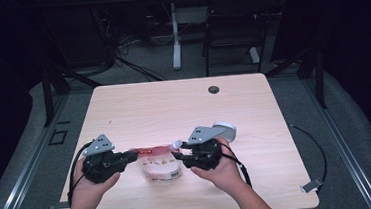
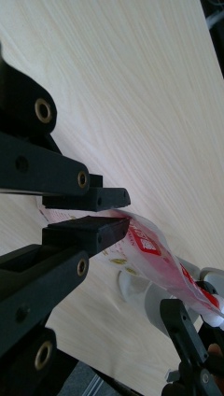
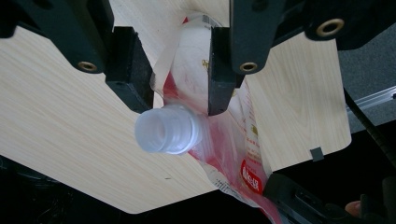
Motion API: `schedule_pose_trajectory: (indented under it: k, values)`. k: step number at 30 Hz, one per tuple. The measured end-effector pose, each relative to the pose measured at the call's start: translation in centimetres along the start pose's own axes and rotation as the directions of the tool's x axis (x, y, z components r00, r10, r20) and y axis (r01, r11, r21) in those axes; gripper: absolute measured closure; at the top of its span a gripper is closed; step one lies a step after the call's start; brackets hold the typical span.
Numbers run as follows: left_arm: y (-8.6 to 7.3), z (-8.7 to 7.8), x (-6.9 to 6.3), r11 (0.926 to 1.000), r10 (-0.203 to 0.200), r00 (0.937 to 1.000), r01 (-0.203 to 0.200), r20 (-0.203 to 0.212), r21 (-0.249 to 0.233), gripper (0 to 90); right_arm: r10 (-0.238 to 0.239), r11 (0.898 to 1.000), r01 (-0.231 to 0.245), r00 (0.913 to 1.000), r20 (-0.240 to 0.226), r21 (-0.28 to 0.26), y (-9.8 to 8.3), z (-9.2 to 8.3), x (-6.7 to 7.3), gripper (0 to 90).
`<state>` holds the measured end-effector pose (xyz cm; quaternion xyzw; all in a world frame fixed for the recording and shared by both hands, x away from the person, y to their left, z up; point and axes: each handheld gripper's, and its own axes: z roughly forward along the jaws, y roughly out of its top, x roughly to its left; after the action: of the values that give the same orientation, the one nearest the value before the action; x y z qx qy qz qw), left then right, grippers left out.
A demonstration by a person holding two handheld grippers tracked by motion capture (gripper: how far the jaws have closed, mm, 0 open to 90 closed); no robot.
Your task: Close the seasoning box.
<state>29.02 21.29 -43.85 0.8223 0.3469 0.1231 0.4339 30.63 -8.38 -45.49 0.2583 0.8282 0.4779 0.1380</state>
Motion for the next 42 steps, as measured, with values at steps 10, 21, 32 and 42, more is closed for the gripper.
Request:
schedule_pose_trajectory:
  k: [10,21,32,42]
  values:
    - [0.7,0.5,-0.2,1.0,0.008,0.9994,-0.008,-0.033,0.001,90.0,-0.017,1.0,0.017,0.9997,0.019,-0.003,-0.1,-0.4,0.2,66.4]
    - [2.3,2.2,-0.6,0.9999,0.015,0.9995,-0.016,-0.028,-0.002,90.0,-0.013,1.0,0.013,0.9977,0.067,0.001,-0.1,-1.7,-0.7,66.7]
    - [2.3,2.9,-0.5,0.9999,0.006,1.0,-0.006,0.006,-0.014,90.0,-0.021,0.999,0.019,0.997,0.075,0.035,-0.3,-2.0,-1.4,66.1]
    - [1.9,2.5,-0.2,0.9996,-0.003,0.9997,0.004,0.024,-0.027,84.6,-0.017,0.999,0.015,0.9978,0.064,0.043,0.3,-3.2,-1.3,62.7]
